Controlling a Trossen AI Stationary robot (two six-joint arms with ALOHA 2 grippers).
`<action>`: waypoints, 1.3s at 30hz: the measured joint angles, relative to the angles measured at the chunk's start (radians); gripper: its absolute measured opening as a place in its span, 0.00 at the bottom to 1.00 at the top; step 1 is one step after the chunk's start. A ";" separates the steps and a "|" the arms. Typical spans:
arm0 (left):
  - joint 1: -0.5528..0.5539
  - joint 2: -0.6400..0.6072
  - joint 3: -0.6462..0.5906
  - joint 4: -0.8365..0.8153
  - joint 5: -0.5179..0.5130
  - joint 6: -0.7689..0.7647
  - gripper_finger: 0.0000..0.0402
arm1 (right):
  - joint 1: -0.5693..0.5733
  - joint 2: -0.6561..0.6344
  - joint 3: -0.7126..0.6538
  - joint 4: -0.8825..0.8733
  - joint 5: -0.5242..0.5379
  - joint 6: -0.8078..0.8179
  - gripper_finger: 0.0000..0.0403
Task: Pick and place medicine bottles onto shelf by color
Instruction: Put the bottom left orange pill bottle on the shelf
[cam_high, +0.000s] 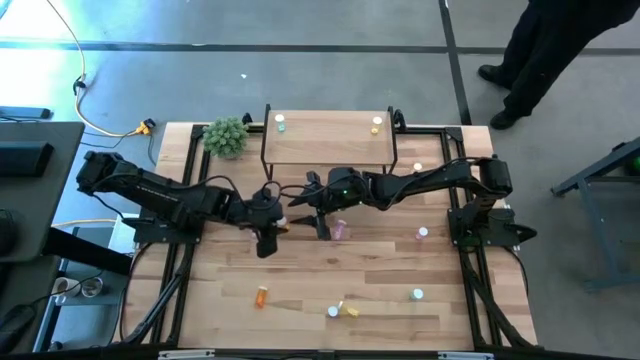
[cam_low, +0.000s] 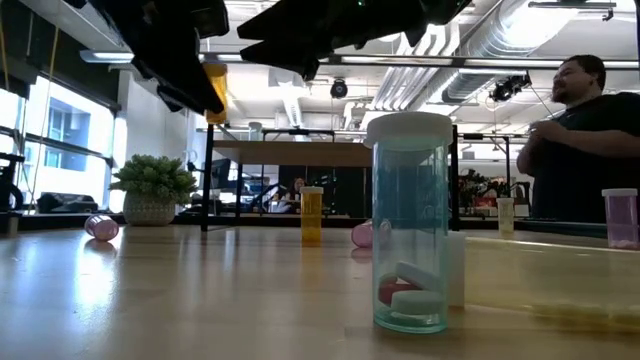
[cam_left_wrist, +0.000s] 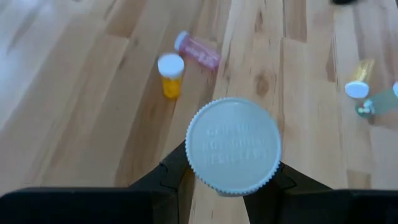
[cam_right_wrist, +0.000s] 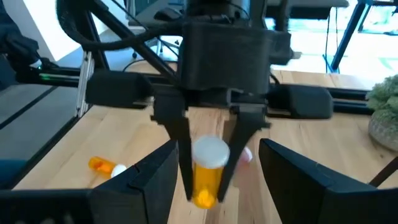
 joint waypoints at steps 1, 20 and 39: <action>0.004 0.000 0.000 0.010 0.005 0.010 0.24 | 0.000 0.000 0.000 0.001 0.000 -0.002 0.54; 0.070 0.000 0.079 -0.056 0.011 0.088 0.24 | -0.028 0.000 0.000 0.021 0.001 0.002 0.54; 0.103 0.104 0.203 -0.133 0.014 0.159 0.24 | -0.034 0.000 -0.003 0.032 -0.001 -0.006 0.54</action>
